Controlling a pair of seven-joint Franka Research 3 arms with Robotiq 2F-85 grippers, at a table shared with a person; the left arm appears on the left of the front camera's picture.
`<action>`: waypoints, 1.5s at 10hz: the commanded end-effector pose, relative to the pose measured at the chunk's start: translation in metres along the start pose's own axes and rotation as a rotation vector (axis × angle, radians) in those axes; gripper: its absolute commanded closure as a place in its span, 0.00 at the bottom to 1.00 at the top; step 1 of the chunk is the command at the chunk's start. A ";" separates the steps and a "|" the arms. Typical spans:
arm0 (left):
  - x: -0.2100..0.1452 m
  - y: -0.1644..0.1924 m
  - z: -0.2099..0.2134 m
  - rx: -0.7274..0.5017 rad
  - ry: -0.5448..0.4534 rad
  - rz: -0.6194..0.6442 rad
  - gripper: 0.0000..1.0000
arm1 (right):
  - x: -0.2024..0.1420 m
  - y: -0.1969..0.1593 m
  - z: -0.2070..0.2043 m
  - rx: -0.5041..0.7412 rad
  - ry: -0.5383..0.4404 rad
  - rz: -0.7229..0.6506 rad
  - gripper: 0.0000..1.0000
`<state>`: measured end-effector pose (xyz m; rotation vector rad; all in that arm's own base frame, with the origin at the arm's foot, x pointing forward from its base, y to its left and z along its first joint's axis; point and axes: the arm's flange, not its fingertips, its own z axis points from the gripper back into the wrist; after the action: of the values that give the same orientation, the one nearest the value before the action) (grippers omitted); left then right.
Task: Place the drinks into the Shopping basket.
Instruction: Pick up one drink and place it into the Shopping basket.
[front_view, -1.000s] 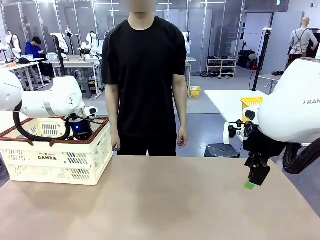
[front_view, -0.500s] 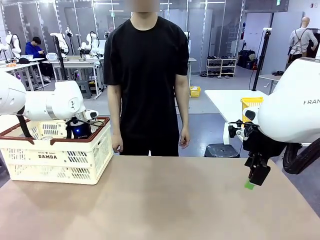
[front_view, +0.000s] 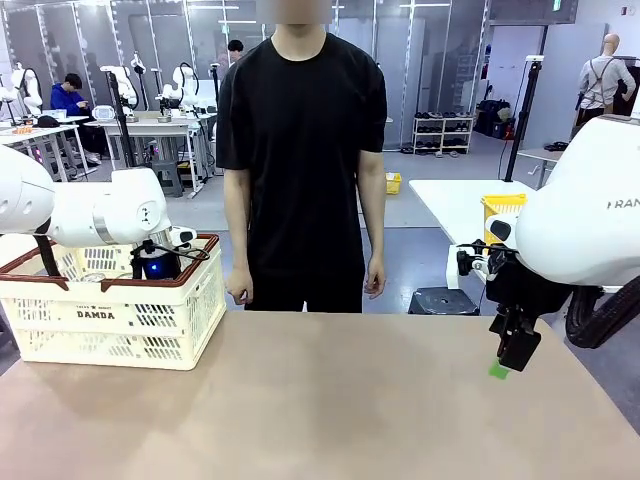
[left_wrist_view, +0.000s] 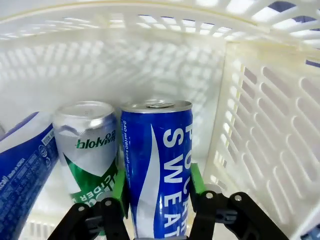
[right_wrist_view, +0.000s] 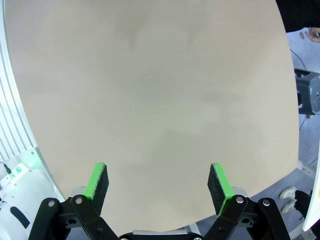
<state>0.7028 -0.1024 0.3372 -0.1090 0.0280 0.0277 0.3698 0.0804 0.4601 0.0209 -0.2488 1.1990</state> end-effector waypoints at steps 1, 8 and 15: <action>0.003 0.002 0.009 0.045 0.006 0.014 0.32 | 0.000 0.000 0.001 -0.003 0.009 -0.002 0.00; -0.017 0.002 0.028 0.050 -0.047 0.027 0.00 | 0.000 0.000 0.001 -0.003 0.009 -0.002 0.00; -0.005 -0.001 0.028 0.025 -0.035 0.002 0.00 | 0.000 0.000 0.001 -0.003 0.009 -0.002 0.00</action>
<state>0.6971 -0.1001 0.3652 -0.0783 -0.0055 0.0297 0.3698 0.0804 0.4601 0.0209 -0.2488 1.1990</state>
